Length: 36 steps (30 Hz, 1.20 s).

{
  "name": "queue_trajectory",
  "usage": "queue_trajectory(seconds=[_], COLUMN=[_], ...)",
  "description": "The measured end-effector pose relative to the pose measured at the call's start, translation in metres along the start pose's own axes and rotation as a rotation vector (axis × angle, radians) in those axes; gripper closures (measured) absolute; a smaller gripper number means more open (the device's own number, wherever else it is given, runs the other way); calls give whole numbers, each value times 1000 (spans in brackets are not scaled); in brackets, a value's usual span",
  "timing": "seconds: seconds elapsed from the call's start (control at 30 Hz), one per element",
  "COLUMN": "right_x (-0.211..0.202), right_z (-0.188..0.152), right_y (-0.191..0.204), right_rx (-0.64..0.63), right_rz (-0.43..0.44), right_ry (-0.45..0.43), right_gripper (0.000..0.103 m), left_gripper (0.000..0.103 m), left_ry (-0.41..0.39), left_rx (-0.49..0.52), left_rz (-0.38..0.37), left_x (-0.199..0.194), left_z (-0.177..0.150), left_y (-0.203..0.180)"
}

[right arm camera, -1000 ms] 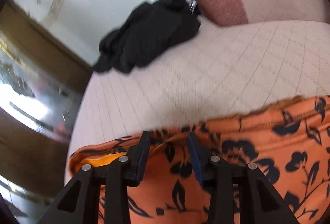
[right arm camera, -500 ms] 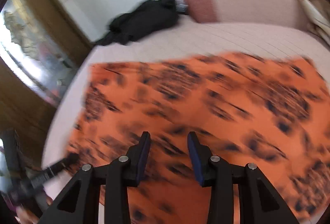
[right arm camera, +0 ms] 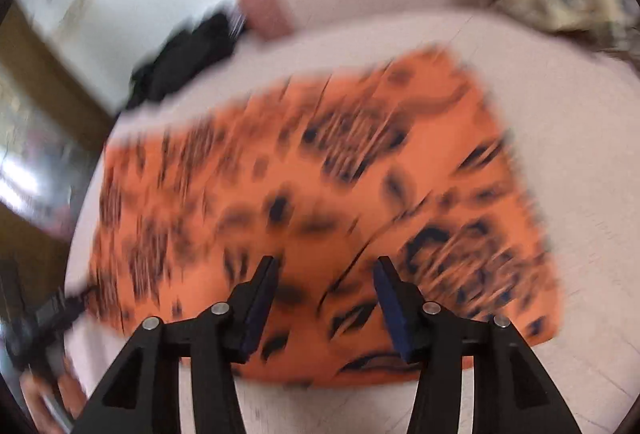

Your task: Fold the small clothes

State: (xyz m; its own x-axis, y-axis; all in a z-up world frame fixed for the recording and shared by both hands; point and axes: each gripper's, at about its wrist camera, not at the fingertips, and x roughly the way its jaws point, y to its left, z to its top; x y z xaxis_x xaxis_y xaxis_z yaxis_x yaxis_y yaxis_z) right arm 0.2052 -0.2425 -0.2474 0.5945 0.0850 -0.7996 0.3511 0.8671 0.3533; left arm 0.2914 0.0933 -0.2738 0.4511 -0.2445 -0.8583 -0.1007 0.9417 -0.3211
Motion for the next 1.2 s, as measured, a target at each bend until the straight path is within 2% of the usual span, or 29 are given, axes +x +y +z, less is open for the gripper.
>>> queue_trajectory(seconds=[0.07, 0.1, 0.13, 0.2, 0.23, 0.33, 0.43, 0.5, 0.57, 0.63, 0.7, 0.77, 0.8, 0.83, 0.87, 0.97, 1.0, 1.13, 1.2], right_x=[1, 12, 26, 23, 20, 20, 41, 62, 82, 114, 141, 167, 173, 175, 176, 152, 143, 81, 48], right_z=[9, 12, 13, 21, 27, 39, 42, 42, 40, 39, 41, 44, 46, 50, 53, 59, 59, 51, 44], right_y=[-24, -36, -47, -43, -29, 24, 103, 166, 211, 255, 276, 292, 296, 299, 298, 269, 260, 182, 133], right_rx=[111, 152, 180, 184, 159, 54, -99, -218, -289, -333, -353, -393, -390, -383, -366, -271, -257, -196, -157], right_rz=[-37, -63, -63, -107, -122, -57, 35, 94, 134, 147, 138, 65, 59, 62, 77, 166, 166, 143, 104], right_ry=[-17, 27, 92, 88, 88, 67, 110, 125, 146, 188, 225, 198, 171, 141, 154, 137, 121, 49, 23], right_gripper=[50, 51, 62, 64, 63, 63, 63, 63, 63, 63, 63, 63, 62, 62, 62, 62, 62, 62, 62], left_gripper=[31, 31, 31, 31, 31, 31, 31, 31, 30, 31, 30, 31, 31, 31, 31, 31, 31, 31, 31], left_ry=[-1, 1, 7, 14, 16, 15, 6, 1, 14, 23, 21, 19, 18, 19, 19, 13, 10, -28, -71], left_rx=[-36, -49, -62, -70, -68, -59, -54, -51, -58, -61, -57, -50, -47, -47, -48, -39, -35, 19, 88], left_rz=[-6, -7, -9, -11, -13, -32, -48, -30, -26, -23, -16, -9, -7, -7, -9, -5, 0, 14, 61], left_x=[-2, -3, -2, -3, -4, -11, -16, -16, -11, -6, -4, -1, -1, 0, 1, 0, 4, 1, -4], left_z=[2, 3, 3, 3, 3, 3, 3, 4, 5, 7, 9, 11, 12, 12, 13, 13, 17, 18, 14], left_y=[9, 12, 16, 20, 22, 25, 26, 28, 30, 31, 32, 30, 28, 27, 27, 22, 14, -6, -19])
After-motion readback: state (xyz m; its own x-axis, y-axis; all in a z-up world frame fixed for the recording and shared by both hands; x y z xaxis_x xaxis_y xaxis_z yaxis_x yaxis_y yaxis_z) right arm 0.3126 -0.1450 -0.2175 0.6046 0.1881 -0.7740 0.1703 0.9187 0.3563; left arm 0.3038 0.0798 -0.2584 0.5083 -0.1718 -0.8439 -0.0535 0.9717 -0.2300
